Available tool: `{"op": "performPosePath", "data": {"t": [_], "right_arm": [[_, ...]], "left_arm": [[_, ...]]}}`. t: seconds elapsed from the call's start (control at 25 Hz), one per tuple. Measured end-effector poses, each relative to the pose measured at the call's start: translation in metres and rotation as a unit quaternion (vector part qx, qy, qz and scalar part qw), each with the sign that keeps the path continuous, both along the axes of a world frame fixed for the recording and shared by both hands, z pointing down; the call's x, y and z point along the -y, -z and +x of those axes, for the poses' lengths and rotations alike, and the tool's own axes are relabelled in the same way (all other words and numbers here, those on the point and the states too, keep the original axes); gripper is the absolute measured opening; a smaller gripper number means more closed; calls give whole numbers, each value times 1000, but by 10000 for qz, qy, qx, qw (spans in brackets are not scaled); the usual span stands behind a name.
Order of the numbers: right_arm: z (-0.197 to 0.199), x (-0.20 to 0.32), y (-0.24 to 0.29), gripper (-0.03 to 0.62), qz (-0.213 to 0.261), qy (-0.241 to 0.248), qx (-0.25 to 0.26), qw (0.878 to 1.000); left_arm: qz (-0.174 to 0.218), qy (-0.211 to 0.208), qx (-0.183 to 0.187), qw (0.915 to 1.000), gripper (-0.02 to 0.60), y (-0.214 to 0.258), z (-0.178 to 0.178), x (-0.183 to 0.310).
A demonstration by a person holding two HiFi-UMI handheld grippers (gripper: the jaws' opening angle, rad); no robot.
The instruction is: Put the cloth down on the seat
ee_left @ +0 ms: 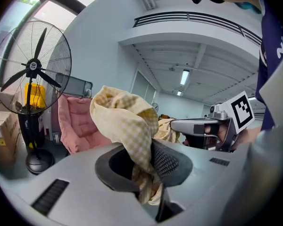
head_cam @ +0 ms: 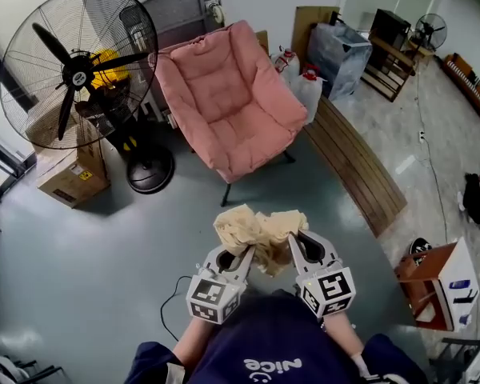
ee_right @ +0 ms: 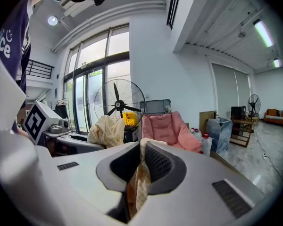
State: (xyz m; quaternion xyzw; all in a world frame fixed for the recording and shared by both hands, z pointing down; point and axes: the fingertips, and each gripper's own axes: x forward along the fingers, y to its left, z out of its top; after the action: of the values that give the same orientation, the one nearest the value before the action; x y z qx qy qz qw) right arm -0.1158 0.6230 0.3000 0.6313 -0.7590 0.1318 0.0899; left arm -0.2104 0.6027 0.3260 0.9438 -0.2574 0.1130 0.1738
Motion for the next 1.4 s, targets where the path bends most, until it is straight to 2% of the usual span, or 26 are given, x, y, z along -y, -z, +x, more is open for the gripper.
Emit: {"op": "performPosePath", "data": {"t": [0.16, 0.32, 0.64, 0.96, 1.16, 1.4], "right_arm": [[-18, 23, 1, 63, 69, -75, 11, 9999], [-24, 26, -2, 63, 5, -55, 42, 10000], [-12, 53, -8, 63, -11, 17, 164, 9999], [37, 119, -13, 63, 18, 342, 334, 9989], [74, 174, -9, 63, 75, 660, 383, 9971], [116, 238, -10, 63, 122, 1101, 440, 9929]], "left_arm": [[6, -71, -30, 10000, 95, 2, -14, 27], [-38, 40, -43, 10000, 95, -2, -21, 40], [-154, 58, -158, 9997, 95, -5, -6, 58], [-95, 398, -36, 9992, 95, -4, 37, 111], [-217, 863, 4, 9960, 95, -4, 66, 159], [-141, 1260, 143, 9918, 95, -3, 107, 210]]}}
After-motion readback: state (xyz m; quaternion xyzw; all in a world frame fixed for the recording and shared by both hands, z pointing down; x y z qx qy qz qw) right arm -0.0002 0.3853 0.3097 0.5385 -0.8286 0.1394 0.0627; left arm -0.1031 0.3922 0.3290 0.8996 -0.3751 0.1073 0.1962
